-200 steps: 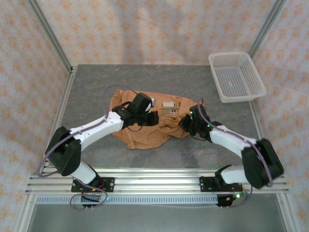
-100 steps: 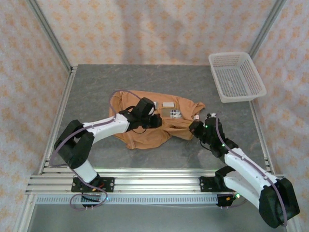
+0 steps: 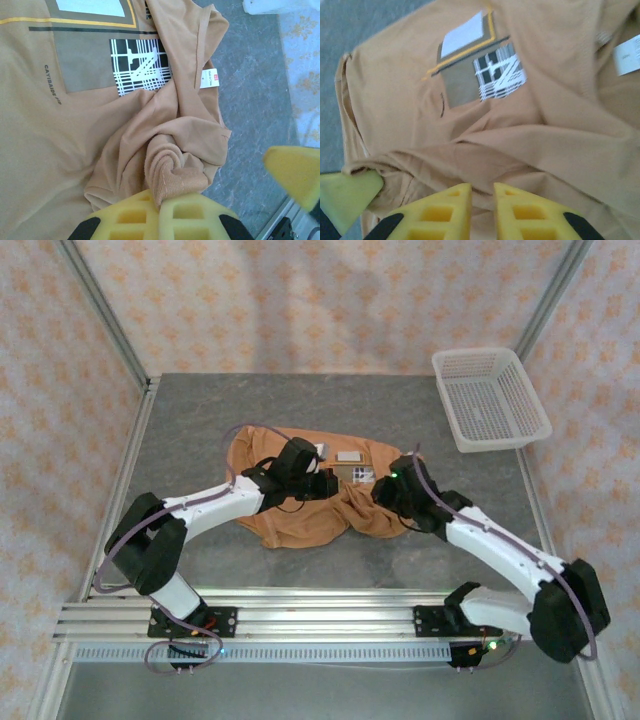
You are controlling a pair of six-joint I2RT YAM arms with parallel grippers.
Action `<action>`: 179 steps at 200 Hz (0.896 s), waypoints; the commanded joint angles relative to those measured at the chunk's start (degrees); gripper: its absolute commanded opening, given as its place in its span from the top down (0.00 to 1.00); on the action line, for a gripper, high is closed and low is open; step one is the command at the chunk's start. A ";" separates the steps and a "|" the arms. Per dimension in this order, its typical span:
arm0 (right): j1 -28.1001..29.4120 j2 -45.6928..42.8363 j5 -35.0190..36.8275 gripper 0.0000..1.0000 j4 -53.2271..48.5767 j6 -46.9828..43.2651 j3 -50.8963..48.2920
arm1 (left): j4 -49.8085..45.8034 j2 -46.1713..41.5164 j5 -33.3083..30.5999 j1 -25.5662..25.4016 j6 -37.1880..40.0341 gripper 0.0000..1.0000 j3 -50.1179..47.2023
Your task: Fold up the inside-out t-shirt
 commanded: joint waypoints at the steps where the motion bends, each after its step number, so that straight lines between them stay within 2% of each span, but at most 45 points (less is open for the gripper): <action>1: 3.26 4.87 -1.25 0.78 1.20 -3.23 1.30 | 1.17 0.11 -0.25 -0.15 -0.22 1.00 0.81; 25: 5.58 8.81 -0.79 0.73 2.79 -4.14 2.56 | 0.63 0.62 -0.17 -0.15 -0.04 1.00 1.26; 57: 5.90 13.02 1.25 0.64 3.61 -4.80 4.01 | 0.12 1.00 0.01 -0.15 0.05 1.00 1.76; 77: 5.90 15.41 3.83 0.63 3.53 -5.64 5.41 | -0.06 0.84 0.10 -0.15 0.14 1.00 1.81; 82: 5.90 16.11 4.36 0.66 3.55 -5.93 5.82 | -0.20 0.78 0.03 -0.14 0.21 1.00 1.79; 98: 5.90 17.94 4.72 1.00 2.55 -6.69 7.77 | -0.56 0.68 -0.07 -0.06 0.44 1.00 1.89; 114: 5.90 16.90 3.86 1.00 -2.62 -7.36 11.27 | -1.12 0.81 -0.25 0.02 0.91 1.00 2.12; 133: 5.33 10.33 2.56 1.00 -8.18 -7.79 13.84 | -1.41 1.34 -0.17 0.70 1.45 1.00 2.85; 153: 0.97 1.62 -4.22 1.00 -8.73 -7.12 12.68 | -0.27 2.17 0.14 1.58 1.45 1.00 3.70; 179: -9.48 -8.81 -21.60 1.00 2.11 -2.54 4.26 | 2.19 4.16 1.63 2.05 0.42 1.00 5.44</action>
